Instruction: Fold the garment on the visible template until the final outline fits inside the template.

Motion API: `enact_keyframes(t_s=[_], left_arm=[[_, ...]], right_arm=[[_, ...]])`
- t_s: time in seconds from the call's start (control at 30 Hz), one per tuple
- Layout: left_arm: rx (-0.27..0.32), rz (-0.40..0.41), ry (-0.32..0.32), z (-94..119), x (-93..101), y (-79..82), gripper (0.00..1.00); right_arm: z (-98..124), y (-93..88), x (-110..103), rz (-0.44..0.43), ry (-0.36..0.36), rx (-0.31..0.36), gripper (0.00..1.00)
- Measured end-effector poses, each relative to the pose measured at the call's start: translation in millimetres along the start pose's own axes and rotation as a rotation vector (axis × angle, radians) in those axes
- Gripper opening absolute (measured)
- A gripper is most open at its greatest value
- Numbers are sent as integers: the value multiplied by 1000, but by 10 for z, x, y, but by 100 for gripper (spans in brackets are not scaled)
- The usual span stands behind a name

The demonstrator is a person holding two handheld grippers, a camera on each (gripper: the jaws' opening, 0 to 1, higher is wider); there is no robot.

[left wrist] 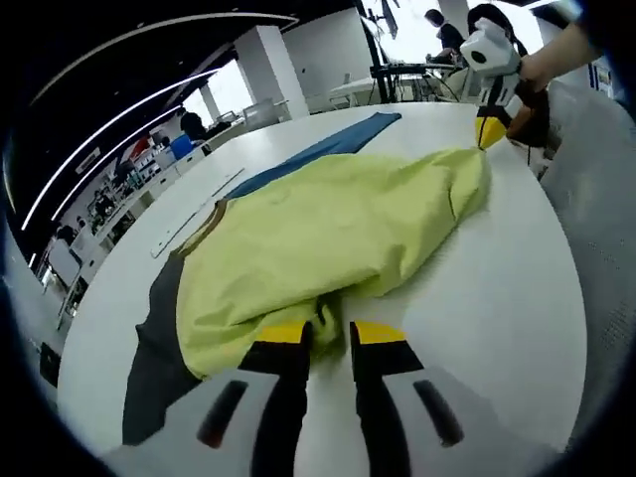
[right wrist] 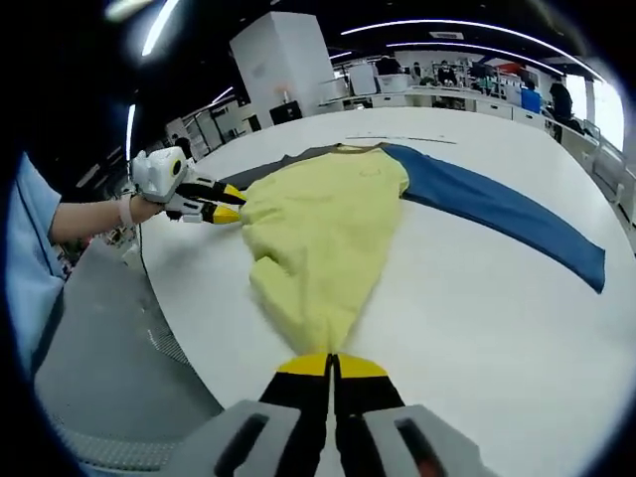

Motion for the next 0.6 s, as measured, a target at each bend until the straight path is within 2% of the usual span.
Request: enact_keyframes(t_s=[0.07,0.17,0.27,0.4,0.6], left_arm=[[-27,-27,9,-35,-10,-36,9],[-36,3,33,-45,-64,-26,5],[-40,-10,37,-32,-73,-16,2],[-4,15,45,85,-131,72,0],[89,76,96,348,-491,358,0]], right_arm=[[2,6,14,-3,0,2,0],[4,13,20,-8,0,7,0],[3,16,24,-12,0,9,0],[5,29,34,-13,-1,16,0],[29,71,65,-20,-6,35,0]])
Point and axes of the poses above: the point that each gripper's makers call its tool centre point, and the gripper's own axes: z roughly backward along the fingers, x roughly to its right, y roughly out of its top, the point moved 3 cm from there along z, roughly backward along the fingers, and after that the axes turned 6 degrees about -z, right-handed, at the moved point
